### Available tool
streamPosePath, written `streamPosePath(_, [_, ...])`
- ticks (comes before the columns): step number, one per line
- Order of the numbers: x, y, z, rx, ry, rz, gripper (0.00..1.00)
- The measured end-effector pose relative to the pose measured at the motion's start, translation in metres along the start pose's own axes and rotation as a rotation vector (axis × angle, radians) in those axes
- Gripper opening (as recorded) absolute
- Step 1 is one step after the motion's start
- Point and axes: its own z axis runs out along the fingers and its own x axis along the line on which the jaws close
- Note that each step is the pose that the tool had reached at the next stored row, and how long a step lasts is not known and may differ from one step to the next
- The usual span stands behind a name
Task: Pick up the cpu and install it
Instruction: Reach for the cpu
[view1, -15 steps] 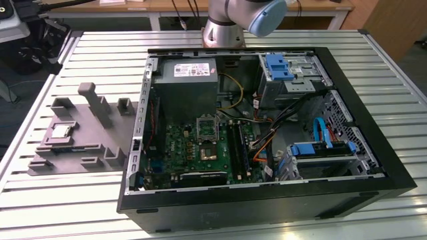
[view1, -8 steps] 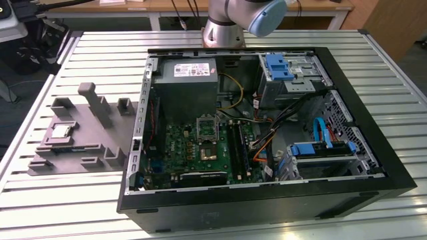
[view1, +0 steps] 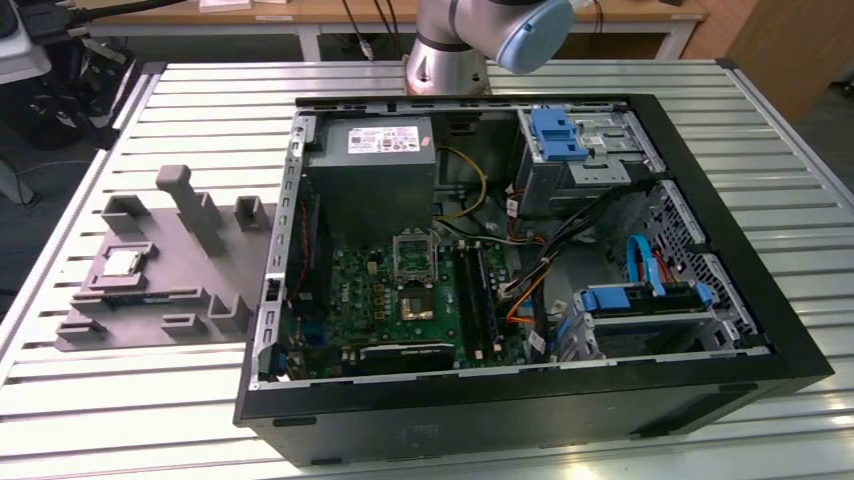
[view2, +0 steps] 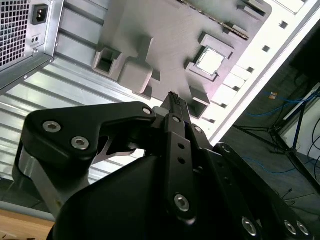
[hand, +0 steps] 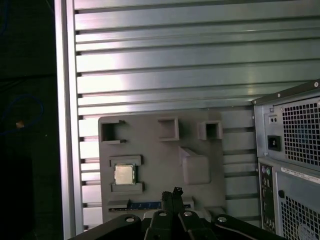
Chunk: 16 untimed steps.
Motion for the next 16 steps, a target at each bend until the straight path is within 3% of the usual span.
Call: streamPosePath(16, [0.0054, -0.0004, 0.0005, 0.0000, -0.0001, 0.000, 0.11])
